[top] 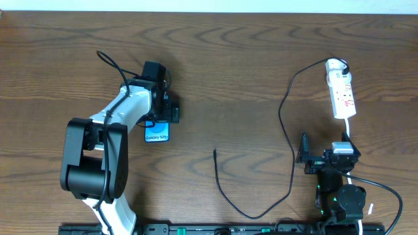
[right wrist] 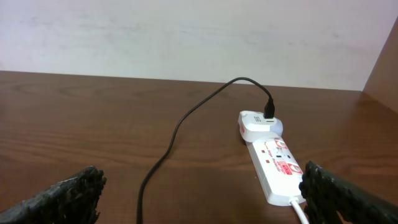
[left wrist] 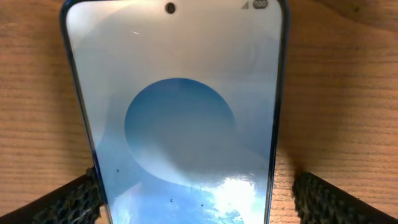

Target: Plug charger to phone and switch on socket

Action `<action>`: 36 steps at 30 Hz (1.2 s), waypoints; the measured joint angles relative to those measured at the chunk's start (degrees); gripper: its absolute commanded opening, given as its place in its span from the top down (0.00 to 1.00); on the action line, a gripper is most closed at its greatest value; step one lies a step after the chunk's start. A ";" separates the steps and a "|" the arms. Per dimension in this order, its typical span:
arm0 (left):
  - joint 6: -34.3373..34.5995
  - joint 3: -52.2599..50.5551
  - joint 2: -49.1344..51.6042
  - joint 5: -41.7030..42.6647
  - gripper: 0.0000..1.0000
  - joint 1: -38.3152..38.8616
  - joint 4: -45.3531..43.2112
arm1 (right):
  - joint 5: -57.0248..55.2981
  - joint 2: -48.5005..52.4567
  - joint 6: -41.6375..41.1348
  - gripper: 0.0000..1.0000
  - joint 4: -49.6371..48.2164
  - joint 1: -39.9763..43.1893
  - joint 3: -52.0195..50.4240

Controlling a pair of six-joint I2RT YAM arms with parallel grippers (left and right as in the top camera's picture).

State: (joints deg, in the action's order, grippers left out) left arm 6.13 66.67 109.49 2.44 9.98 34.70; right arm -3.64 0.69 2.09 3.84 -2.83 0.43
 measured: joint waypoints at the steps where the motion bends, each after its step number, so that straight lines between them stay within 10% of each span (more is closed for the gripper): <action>1: -0.02 -0.02 0.00 0.02 0.05 0.00 -0.07 | 0.00 0.00 0.00 0.01 0.00 0.00 0.00; 36: -0.02 -0.02 0.00 0.17 0.15 0.00 -0.07 | 0.00 0.00 0.00 0.01 0.00 0.00 0.00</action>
State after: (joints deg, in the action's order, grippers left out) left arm 6.11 66.65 109.49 2.61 9.98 34.63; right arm -3.64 0.69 2.09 3.84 -2.83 0.43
